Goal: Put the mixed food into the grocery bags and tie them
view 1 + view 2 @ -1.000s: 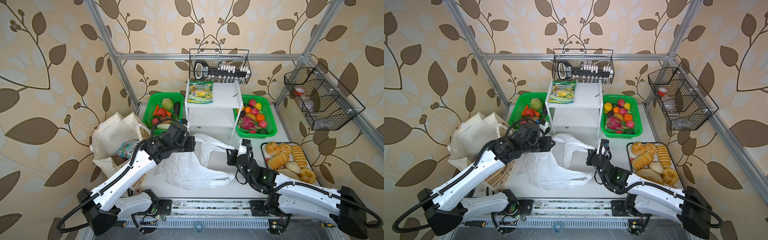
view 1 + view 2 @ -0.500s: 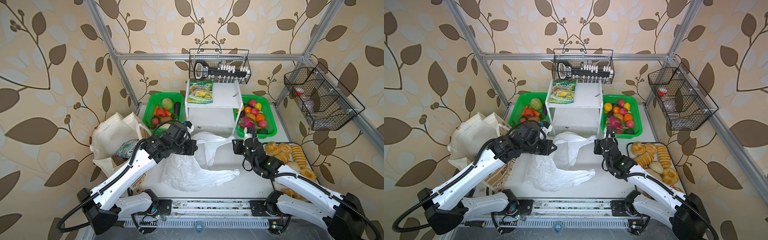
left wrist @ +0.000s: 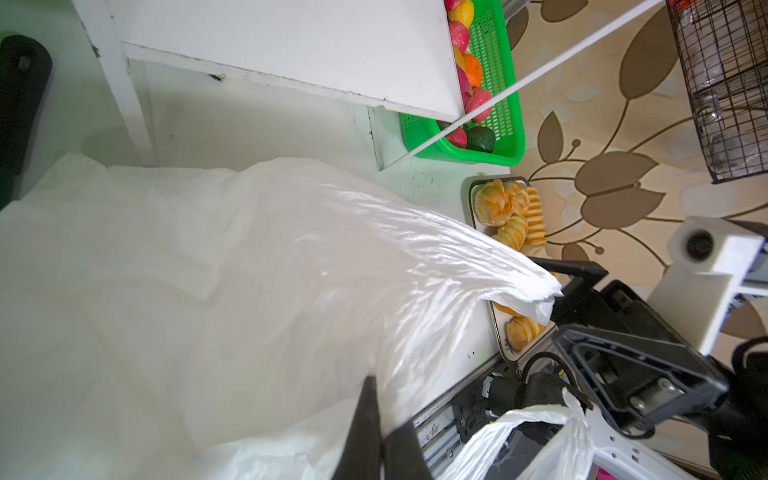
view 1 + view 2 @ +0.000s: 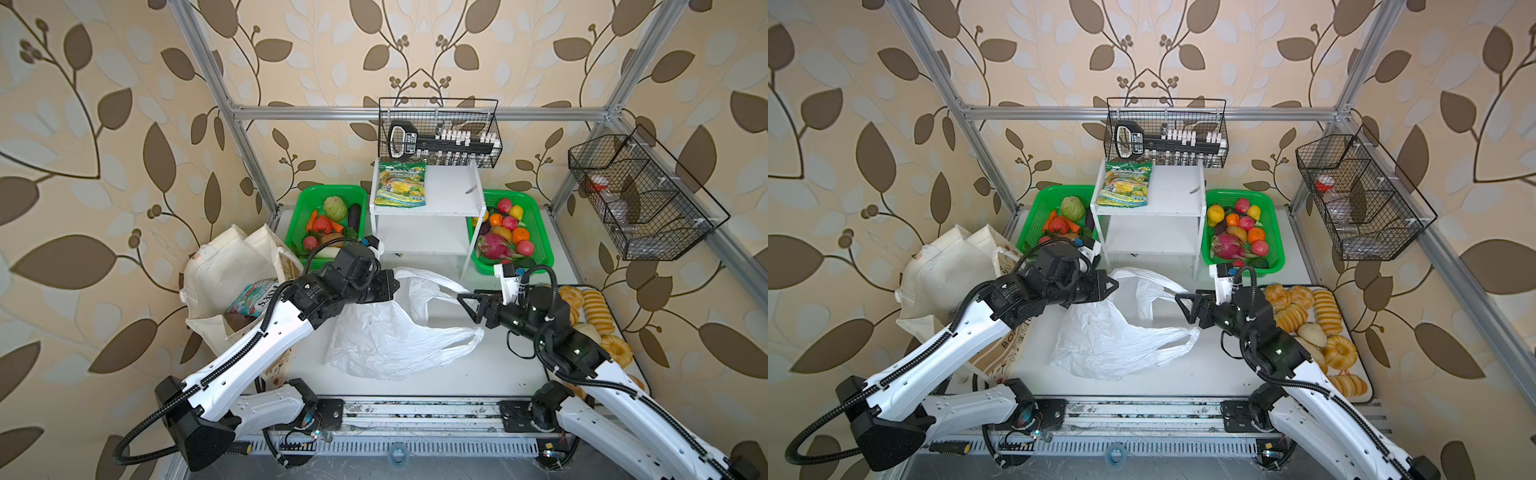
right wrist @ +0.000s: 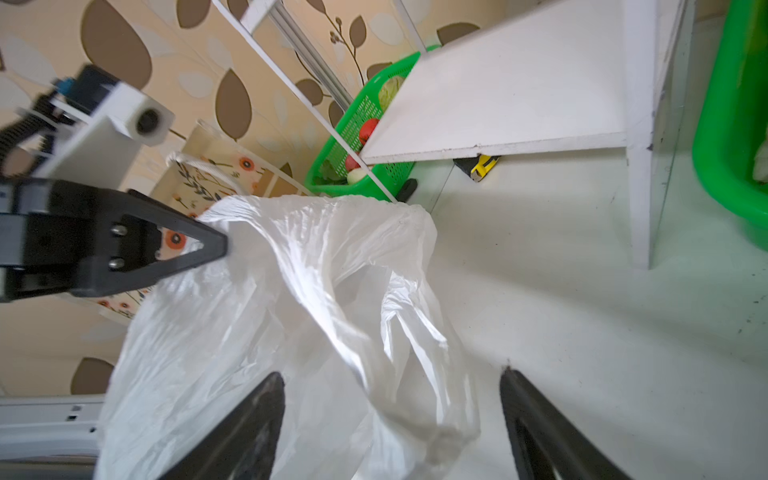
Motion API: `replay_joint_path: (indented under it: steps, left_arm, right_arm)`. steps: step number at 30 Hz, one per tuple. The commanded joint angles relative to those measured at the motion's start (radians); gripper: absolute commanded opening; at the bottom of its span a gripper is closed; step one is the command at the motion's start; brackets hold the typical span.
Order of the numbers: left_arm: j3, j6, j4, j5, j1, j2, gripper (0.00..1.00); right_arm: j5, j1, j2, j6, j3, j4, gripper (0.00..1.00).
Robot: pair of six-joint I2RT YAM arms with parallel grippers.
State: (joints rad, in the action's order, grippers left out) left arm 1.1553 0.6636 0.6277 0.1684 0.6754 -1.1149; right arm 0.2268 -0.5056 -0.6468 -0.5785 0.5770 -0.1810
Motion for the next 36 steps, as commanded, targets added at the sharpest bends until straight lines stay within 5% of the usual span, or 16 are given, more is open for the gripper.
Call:
replay_joint_path:
  steps: [1, 4, 10, 17, 21, 25, 28, 30, 36]
  left_arm:
    - [0.004, 0.011, -0.047, -0.046, 0.007, 0.029, 0.00]
    - [0.009, -0.032, -0.022, -0.040, 0.007, 0.030, 0.00]
    - [-0.008, -0.073, -0.017, -0.042, 0.007, 0.068, 0.00]
    - [-0.019, -0.073, -0.011, -0.052, 0.007, 0.096, 0.00]
    - [-0.022, -0.065, -0.020, -0.048, 0.007, 0.095, 0.00]
    - [-0.016, -0.065, -0.023, -0.036, 0.007, 0.080, 0.00]
    - [-0.008, -0.065, -0.019, -0.033, 0.007, 0.072, 0.00]
    - [-0.003, -0.067, -0.013, -0.035, 0.007, 0.071, 0.00]
    - [-0.004, -0.078, -0.009, -0.059, 0.007, 0.071, 0.00]
  right_arm:
    - [0.068, 0.032, 0.046, 0.010, 0.005, -0.047, 0.83]
    - [0.030, 0.056, 0.075, 0.023, 0.062, -0.072, 0.86]
    - [-0.271, 0.198, -0.004, 0.000, 0.225, -0.269, 0.79]
    - [-0.227, 0.508, -0.296, 0.011, 0.293, -0.308, 0.69]
    - [-0.270, 0.508, -0.531, 0.122, 0.399, -0.313, 0.68]
    - [-0.326, 0.474, -0.739, 0.174, 0.501, -0.281, 0.78]
    - [-0.289, 0.472, -0.831, 0.146, 0.553, -0.221, 0.85]
    - [-0.257, 0.476, -0.879, 0.110, 0.582, -0.178, 1.00]
    - [-0.309, 0.481, -1.080, -0.136, 0.760, -0.234, 1.00]
